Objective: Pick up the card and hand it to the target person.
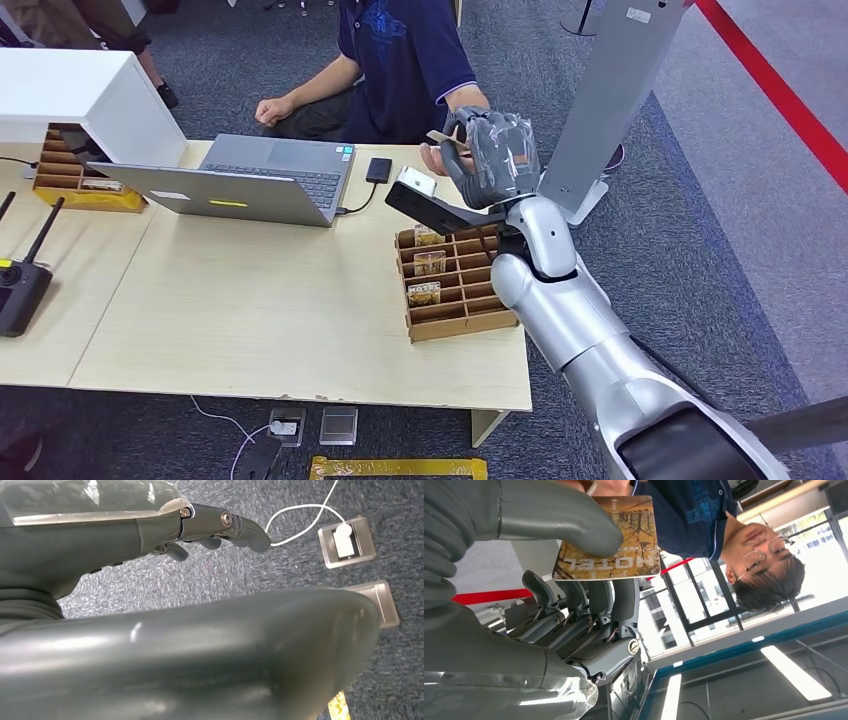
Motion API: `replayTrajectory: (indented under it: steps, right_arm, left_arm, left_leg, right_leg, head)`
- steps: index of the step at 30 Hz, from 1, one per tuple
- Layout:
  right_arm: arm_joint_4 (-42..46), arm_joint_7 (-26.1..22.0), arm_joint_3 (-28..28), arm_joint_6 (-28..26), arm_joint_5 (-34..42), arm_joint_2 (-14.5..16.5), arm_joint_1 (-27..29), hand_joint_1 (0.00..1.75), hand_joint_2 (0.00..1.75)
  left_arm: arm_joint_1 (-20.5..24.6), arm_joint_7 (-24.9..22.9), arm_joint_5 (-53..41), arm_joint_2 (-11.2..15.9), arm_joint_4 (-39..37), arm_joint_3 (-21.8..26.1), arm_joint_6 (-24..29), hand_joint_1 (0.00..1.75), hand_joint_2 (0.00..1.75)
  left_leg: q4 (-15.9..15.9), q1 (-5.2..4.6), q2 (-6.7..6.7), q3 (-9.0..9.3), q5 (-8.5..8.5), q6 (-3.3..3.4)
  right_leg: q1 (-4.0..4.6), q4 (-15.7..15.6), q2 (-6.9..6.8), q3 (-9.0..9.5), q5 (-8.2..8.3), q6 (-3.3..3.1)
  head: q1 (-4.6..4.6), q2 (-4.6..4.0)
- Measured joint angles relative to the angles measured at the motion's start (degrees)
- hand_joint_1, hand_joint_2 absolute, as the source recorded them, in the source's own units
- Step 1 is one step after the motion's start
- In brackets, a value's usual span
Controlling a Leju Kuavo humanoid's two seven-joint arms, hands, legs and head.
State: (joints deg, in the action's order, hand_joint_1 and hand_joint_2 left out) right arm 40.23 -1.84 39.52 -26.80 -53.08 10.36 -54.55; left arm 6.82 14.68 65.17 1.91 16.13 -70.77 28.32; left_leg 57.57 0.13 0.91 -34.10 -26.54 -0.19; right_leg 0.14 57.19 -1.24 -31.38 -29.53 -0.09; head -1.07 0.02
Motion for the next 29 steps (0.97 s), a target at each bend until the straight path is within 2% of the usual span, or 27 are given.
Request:
replayTrajectory:
  steps: [2,4,7,8,9,19,23,26,29]
  right_arm:
    - [-1.39,0.26,0.25,-0.29,-0.85,0.79,-0.16,1.32,1.75]
    - [-2.62,0.75,0.49,-0.37,-1.81,1.46,-0.28,1.05,1.75]
    - [-4.39,1.77,0.78,-0.24,-3.61,2.21,-0.36,0.33,1.75]
    - [-4.92,2.04,0.86,-0.16,-4.10,2.38,-0.36,0.13,1.75]
    - [-5.38,2.22,0.96,-0.06,-4.48,2.53,-0.36,0.01,1.75]
    - [-8.98,4.40,2.38,4.44,-7.33,3.41,-0.11,0.00,1.75]
    - [-9.69,4.72,2.72,4.44,-6.84,3.50,0.14,0.00,1.75]
    - [-9.71,2.76,2.74,2.91,-3.26,3.47,0.75,0.00,1.75]
    - [-9.04,-2.09,2.06,2.44,5.49,3.42,1.75,0.00,1.75]
  left_arm:
    - [0.00,-0.20,0.00,0.17,0.00,0.00,0.05,0.00,0.00]
    - [0.01,-0.34,-0.01,0.30,0.00,0.00,0.10,0.00,0.00]
    - [0.01,-0.66,-0.06,0.55,0.00,0.00,0.18,0.00,0.00]
    - [0.01,-0.79,-0.10,0.63,0.00,0.00,0.21,0.00,0.00]
    - [0.01,-0.92,-0.14,0.70,0.00,0.00,0.26,0.00,0.00]
    - [0.01,-1.92,-0.44,0.94,0.00,0.00,0.31,0.00,0.00]
    - [0.03,-2.17,-0.66,0.93,0.00,0.00,-0.02,0.00,0.00]
    - [0.03,-2.51,-0.68,0.93,0.00,0.00,-0.07,0.00,0.00]
    - [0.02,-2.95,-0.67,0.93,0.00,0.00,-0.03,0.00,0.00]
  left_leg:
    - [0.00,0.00,0.00,0.00,0.00,0.00]
    - [0.00,0.00,0.00,0.00,0.00,0.00]
    - [0.00,0.00,0.00,0.00,0.00,0.00]
    - [0.00,0.00,0.00,0.00,0.00,0.00]
    - [0.00,0.00,0.00,0.00,0.00,0.00]
    - [0.00,0.00,0.00,0.00,0.00,0.00]
    - [0.00,0.00,0.00,0.00,0.00,0.00]
    - [0.00,0.00,0.01,0.01,0.00,0.00]
    - [0.00,0.00,0.01,0.01,0.00,0.00]
  right_leg:
    - [0.00,0.00,0.00,0.00,0.00,0.00]
    - [0.00,0.00,0.00,0.00,0.00,0.00]
    - [0.00,0.00,0.00,0.00,0.00,0.00]
    - [0.00,0.00,0.00,0.00,0.00,0.00]
    - [0.00,-0.01,0.00,0.00,0.00,0.00]
    - [0.00,-0.01,0.00,-0.02,0.00,0.00]
    - [0.00,-0.01,0.01,-0.02,0.00,0.00]
    - [0.00,-0.01,0.01,-0.03,0.00,0.00]
    - [0.00,-0.01,0.01,-0.03,0.00,0.00]
  head:
    - [0.00,0.00]
    - [0.00,0.00]
    - [0.01,0.01]
    - [0.01,0.01]
    - [0.01,0.01]
    - [0.02,0.01]
    - [0.02,0.01]
    - [0.02,0.00]
    - [0.01,0.00]
